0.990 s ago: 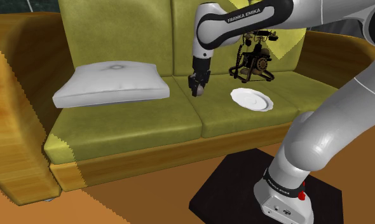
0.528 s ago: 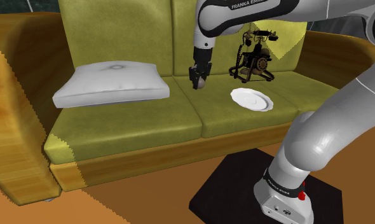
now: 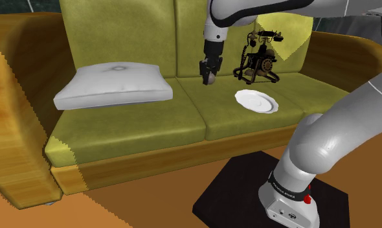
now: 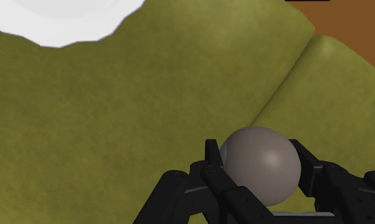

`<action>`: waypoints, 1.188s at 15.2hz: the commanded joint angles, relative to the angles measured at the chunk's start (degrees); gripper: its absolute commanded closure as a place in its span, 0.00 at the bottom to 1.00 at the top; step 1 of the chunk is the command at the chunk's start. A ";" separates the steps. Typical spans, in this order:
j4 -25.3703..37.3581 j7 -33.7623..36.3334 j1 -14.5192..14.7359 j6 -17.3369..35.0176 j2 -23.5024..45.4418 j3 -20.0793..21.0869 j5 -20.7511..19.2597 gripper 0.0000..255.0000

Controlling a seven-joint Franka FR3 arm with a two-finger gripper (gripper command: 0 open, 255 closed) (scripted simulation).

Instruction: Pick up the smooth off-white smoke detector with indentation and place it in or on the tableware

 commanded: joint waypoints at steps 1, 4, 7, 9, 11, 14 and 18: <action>-2.72 -2.19 -0.99 -0.31 -3.08 -1.58 -0.86 1.00; -6.06 -5.28 -2.50 -1.15 -7.38 -3.90 -2.38 1.00; -8.82 -8.49 -4.17 -2.18 -11.35 -6.38 -4.22 1.00; -10.33 -10.71 -5.34 -2.94 -13.79 -8.15 -5.61 1.00; -11.58 -13.01 -6.59 -3.74 -16.03 -9.98 -7.11 1.00; -12.95 -16.60 -8.52 -4.95 -18.99 -12.88 -9.55 1.00; -13.85 -21.57 -11.12 -6.44 -22.02 -16.93 -12.96 1.00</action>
